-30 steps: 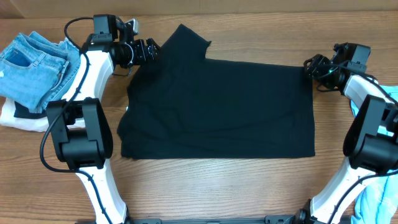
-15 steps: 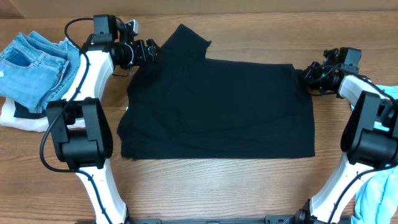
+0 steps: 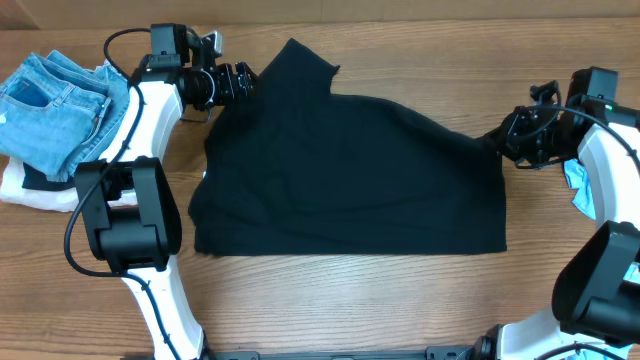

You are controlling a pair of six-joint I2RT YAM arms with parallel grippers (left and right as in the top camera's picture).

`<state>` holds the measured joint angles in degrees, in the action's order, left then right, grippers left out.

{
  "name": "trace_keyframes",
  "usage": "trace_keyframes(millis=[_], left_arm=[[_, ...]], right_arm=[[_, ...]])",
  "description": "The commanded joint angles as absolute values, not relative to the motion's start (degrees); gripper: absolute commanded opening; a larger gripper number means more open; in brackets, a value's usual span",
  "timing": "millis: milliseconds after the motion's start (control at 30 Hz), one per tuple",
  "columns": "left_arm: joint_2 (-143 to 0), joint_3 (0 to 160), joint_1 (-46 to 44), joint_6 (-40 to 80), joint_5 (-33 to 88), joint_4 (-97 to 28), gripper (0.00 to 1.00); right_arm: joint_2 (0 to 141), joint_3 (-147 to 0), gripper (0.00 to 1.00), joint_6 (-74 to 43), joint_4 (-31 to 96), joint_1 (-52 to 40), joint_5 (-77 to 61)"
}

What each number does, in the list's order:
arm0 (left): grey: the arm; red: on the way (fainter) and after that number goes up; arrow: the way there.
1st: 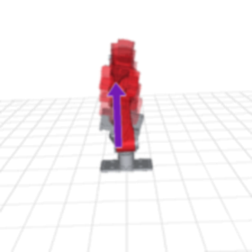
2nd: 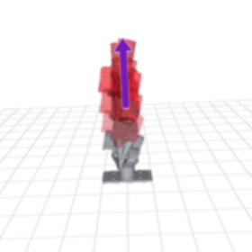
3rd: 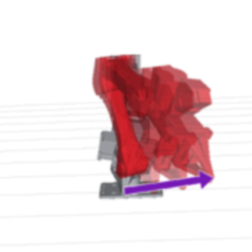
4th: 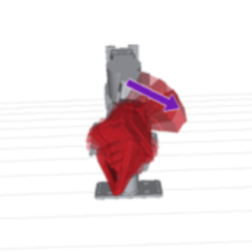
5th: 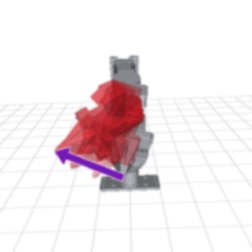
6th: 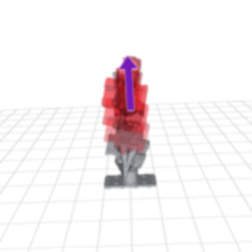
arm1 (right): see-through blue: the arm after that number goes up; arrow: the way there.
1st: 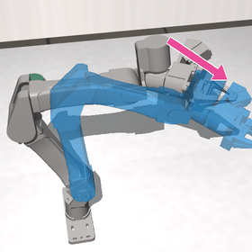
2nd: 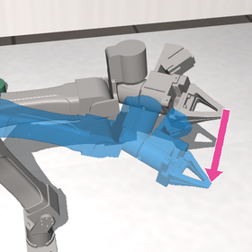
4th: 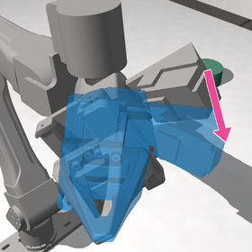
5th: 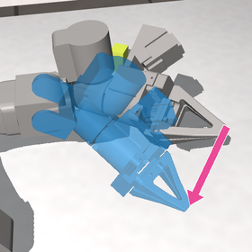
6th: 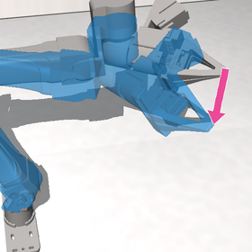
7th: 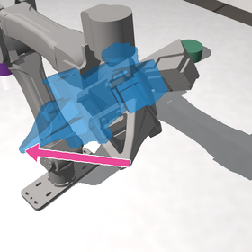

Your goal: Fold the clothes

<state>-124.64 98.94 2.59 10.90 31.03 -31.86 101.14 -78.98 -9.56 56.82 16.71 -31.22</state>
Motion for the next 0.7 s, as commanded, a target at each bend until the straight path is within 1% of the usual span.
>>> trace_keyframes(millis=[0, 100, 167, 333, 367, 400, 433, 467, 500, 533, 567, 667], left_arm=[[-124.6, 99.4, 2.2, 8.7, 31.1, -33.0, 0.91], [-124.6, 99.4, 2.2, 8.8, 31.2, -33.1, 0.91], [-124.6, 99.4, 2.2, 8.8, 31.2, -33.2, 0.91], [-124.6, 99.4, 2.2, 8.8, 31.2, -33.2, 0.91], [-124.6, 99.4, 2.2, 8.8, 31.2, -33.2, 0.91], [-124.6, 99.4, 2.2, 8.8, 31.2, -33.2, 0.91], [-124.6, 99.4, 2.2, 8.8, 31.2, -33.2, 0.91], [-124.6, 99.4, 2.2, 8.8, 31.3, -33.2, 0.91], [-124.6, 99.4, 2.2, 8.7, 32.2, -33.2, 0.9], [-124.5, 99.4, 2.2, 6.7, 34.5, -33.2, 0.87], [-124.5, 99.9, 1.9, 3.7, 35.9, -34.0, 0.85], [-124.5, 103.3, 0.2, -1.6, 35.4, -36.5, 0.9]], right_arm=[[100.8, -79.1, 0.04, -9.3, 62.2, 13.8, -22.1], [100.8, -78.6, 0.04, -12.8, 67.7, 12.0, -12.1], [100.9, -75.7, 0.04, -15.2, 68.4, 11.3, -7.1], [101.0, -68.9, 0.04, -17.9, 62.9, 11.3, -7.7], [101.0, -68.5, 0.09, -17.9, 62.3, 11.3, -7.7], [101.0, -68.5, 0.32, -17.9, 62.3, 11.3, -7.9], [101.0, -68.5, 0.37, -17.8, 62.3, 11.2, -8.1], [101.0, -68.5, 0.46, -17.8, 62.5, 11.3, -8.2], [101.0, -68.5, 0.51, -17.9, 62.5, 11.3, -8.2], [101.0, -68.5, 0.52, -17.9, 62.4, 11.3, -8.2], [101.0, -68.5, 0.56, -18.0, 62.0, 11.3, -8.9], [101.0, -68.5, 0.57, -17.9, 61.1, 11.3, -12.2]])
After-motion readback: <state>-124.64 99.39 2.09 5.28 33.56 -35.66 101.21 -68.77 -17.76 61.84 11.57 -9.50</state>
